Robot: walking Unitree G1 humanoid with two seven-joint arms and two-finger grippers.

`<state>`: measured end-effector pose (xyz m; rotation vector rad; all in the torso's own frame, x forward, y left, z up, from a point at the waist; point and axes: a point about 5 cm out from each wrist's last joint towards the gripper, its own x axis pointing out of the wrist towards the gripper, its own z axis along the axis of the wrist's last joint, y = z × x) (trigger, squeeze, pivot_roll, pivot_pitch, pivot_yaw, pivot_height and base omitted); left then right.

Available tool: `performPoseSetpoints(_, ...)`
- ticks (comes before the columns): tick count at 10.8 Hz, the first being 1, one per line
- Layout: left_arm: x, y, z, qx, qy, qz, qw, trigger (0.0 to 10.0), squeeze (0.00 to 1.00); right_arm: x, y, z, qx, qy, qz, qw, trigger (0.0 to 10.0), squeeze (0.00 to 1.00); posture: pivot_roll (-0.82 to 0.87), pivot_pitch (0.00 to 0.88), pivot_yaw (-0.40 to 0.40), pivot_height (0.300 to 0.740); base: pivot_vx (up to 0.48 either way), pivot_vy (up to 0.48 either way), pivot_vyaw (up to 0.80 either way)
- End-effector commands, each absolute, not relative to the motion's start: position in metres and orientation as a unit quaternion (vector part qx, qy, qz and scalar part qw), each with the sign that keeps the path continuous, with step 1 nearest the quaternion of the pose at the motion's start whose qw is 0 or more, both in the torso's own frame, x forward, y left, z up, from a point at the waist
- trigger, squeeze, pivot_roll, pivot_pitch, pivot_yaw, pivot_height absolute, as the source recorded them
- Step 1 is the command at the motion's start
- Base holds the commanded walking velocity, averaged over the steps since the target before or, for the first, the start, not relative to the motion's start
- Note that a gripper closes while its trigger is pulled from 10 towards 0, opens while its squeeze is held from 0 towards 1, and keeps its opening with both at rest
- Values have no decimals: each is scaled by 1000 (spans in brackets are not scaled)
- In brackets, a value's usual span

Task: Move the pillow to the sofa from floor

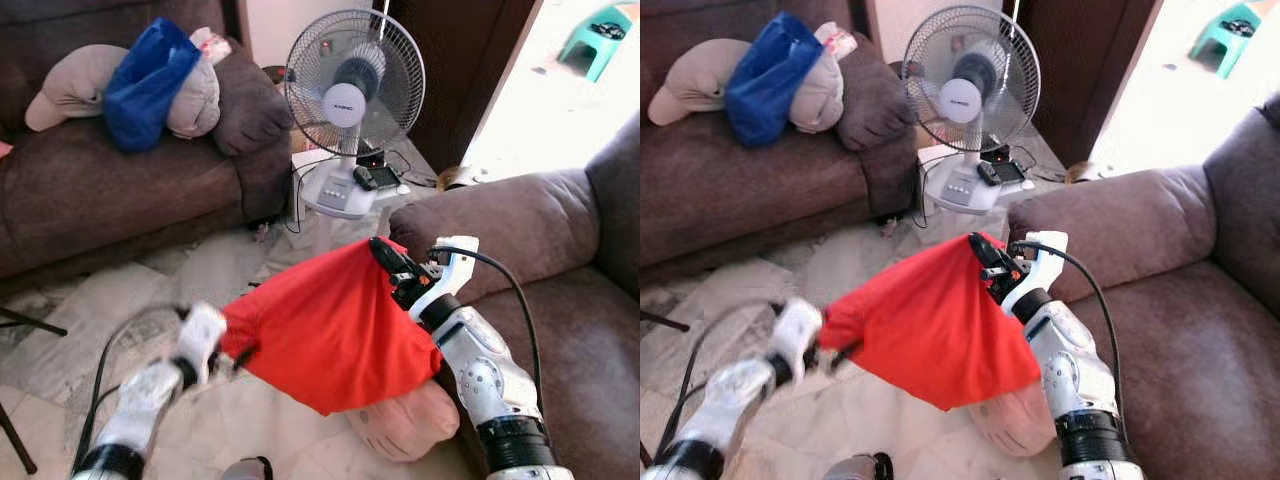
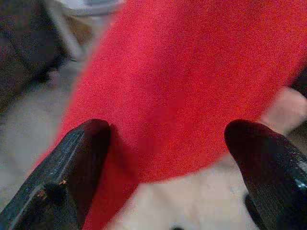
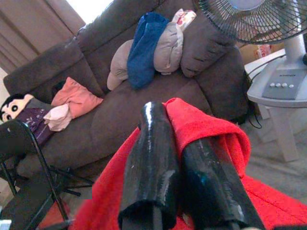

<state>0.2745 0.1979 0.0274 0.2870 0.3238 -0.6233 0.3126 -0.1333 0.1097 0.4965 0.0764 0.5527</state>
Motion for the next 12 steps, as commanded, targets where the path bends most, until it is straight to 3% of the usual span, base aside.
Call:
performPoseSetpoints(1,268,197,29,144,170,-344,912,10000,0,318,-139,124,234,3,268,935,10000,0,42,54,-57,740,0,0,0)
performPoseSetpoints(3,261,195,35,165,187,-383,890,10000,0,317,-140,122,234,5,266,935,10000,0,46,57,-59,740,0,0,0)
performPoseSetpoints(6,274,215,45,249,180,-292,906,10000,0,317,-137,121,236,6,269,934,10000,0,49,57,-59,740,0,0,0)
performPoseSetpoints(8,275,224,48,281,191,-272,900,10000,0,317,-138,121,235,7,268,934,10000,0,50,58,-58,740,0,0,0)
performPoseSetpoints(11,272,217,27,264,224,-266,900,10000,0,317,-136,121,237,6,270,933,10000,0,48,57,-58,740,0,0,0)
performPoseSetpoints(12,276,216,24,277,221,-228,907,10000,0,317,-137,121,236,5,269,934,10000,0,45,57,-58,740,0,0,0)
